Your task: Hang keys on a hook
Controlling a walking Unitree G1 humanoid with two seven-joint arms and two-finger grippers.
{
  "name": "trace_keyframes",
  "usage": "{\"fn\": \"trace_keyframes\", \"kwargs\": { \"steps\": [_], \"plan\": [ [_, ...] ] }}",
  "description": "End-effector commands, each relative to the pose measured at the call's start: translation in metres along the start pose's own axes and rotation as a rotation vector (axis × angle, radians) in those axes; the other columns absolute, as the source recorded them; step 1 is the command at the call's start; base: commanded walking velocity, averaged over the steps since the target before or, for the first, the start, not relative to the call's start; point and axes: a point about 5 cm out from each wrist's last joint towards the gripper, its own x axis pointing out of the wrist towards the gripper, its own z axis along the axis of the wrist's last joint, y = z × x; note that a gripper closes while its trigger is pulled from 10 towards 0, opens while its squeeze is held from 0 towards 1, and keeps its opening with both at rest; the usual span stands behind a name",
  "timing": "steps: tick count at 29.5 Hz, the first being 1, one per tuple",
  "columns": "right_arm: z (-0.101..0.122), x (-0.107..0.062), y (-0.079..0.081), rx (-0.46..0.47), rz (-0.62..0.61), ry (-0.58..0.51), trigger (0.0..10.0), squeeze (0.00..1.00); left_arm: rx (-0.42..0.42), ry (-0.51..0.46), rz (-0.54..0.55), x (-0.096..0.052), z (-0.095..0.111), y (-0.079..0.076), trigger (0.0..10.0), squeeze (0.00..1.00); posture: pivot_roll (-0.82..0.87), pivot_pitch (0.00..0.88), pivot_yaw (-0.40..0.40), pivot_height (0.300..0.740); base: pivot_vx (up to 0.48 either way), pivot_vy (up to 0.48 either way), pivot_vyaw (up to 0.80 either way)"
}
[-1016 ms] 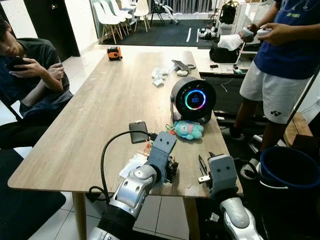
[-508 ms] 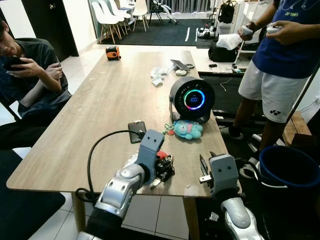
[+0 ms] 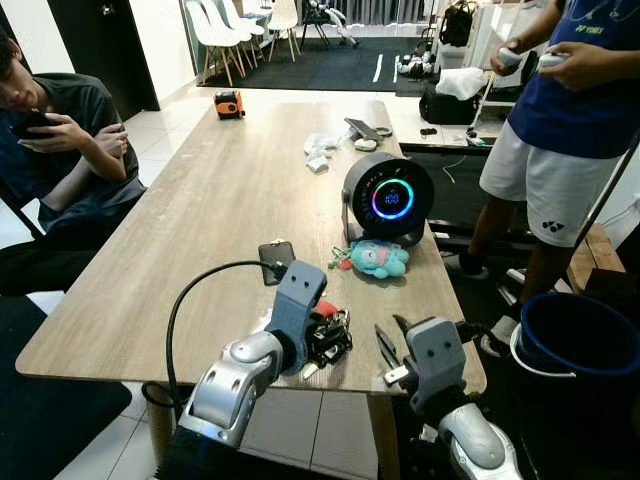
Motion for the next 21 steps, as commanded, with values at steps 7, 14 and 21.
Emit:
{"fn": "trace_keyframes", "kwargs": {
  "steps": [7,14,21],
  "plan": [
    [0.000,-0.006,0.003,0.040,0.042,0.015,10.0,0.00,-0.009,0.020,-0.029,0.000,-0.005,-0.009,9.8,0.00,0.00,0.171,0.071,0.740,0.000,0.000,0.00],
    [-0.010,-0.006,-0.006,0.039,0.037,0.069,10.0,0.00,-0.021,0.028,0.000,0.003,-0.006,-0.008,10.0,0.00,0.00,0.175,0.073,0.740,0.000,0.000,0.00],
    [-0.010,-0.005,-0.004,0.053,0.046,0.074,10.0,0.00,-0.026,0.038,0.024,0.001,-0.009,-0.004,9.0,0.00,0.01,0.175,0.073,0.740,0.000,0.000,0.00]
  ]
}}
